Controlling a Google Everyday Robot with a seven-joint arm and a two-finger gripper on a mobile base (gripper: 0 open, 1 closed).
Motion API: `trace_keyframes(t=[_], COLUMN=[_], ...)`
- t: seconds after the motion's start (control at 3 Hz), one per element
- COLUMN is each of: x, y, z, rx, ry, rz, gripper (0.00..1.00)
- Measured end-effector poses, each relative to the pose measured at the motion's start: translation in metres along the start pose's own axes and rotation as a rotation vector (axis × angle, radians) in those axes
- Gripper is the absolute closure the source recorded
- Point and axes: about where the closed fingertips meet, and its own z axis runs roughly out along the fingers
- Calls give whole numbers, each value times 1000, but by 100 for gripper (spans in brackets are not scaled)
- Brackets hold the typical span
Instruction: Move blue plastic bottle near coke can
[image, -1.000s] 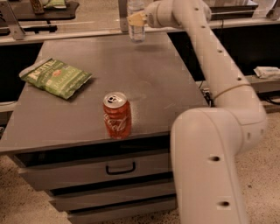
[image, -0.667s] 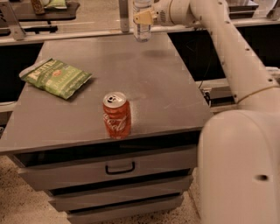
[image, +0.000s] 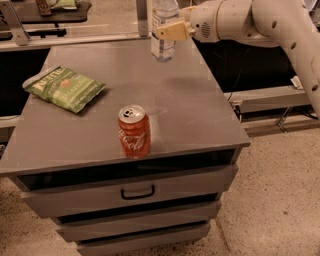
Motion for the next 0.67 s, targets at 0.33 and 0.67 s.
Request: trace_keyframes(t=[0.33, 0.67], x=[2, 1], y=[76, 76], z=[-26, -26], rx=[-109, -110], ry=[13, 13], rz=[6, 6], gripper=[100, 100])
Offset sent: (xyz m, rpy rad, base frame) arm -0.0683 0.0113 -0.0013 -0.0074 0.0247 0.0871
